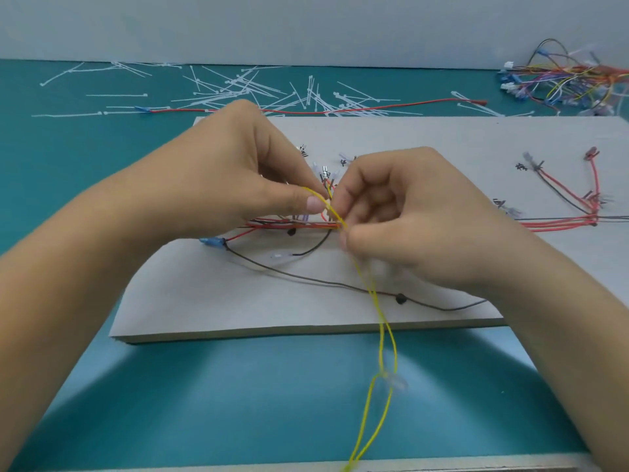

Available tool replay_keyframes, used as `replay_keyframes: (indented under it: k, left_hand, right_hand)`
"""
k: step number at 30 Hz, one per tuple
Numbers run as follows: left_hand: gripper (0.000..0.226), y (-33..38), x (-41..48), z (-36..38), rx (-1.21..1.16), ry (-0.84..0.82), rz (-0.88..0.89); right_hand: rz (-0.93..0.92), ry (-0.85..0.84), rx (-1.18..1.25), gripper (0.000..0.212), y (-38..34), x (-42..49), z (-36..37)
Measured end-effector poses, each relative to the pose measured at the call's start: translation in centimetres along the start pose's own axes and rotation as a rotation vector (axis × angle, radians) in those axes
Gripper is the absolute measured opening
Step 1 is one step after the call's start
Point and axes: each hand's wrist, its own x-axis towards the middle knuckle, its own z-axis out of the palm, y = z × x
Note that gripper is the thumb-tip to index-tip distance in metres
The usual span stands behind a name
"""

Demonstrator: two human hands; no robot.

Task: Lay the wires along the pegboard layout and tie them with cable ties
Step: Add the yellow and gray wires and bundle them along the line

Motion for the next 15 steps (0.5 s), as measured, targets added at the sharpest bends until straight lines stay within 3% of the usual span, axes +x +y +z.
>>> replay_keyframes:
  k: [8, 15]
  left_hand:
    - [0.011, -0.8, -0.5, 0.1, -0.015, 0.104, 0.022]
    - [0.016, -2.1, -2.6, -0.6, 0.172, 0.204, 0.053]
  right_hand:
    - [0.071, 0.014, 0.393, 0.011, -0.2, 0.0, -1.8]
    - [0.101, -0.319, 0.765, 0.036, 0.0, -0.8, -4.8]
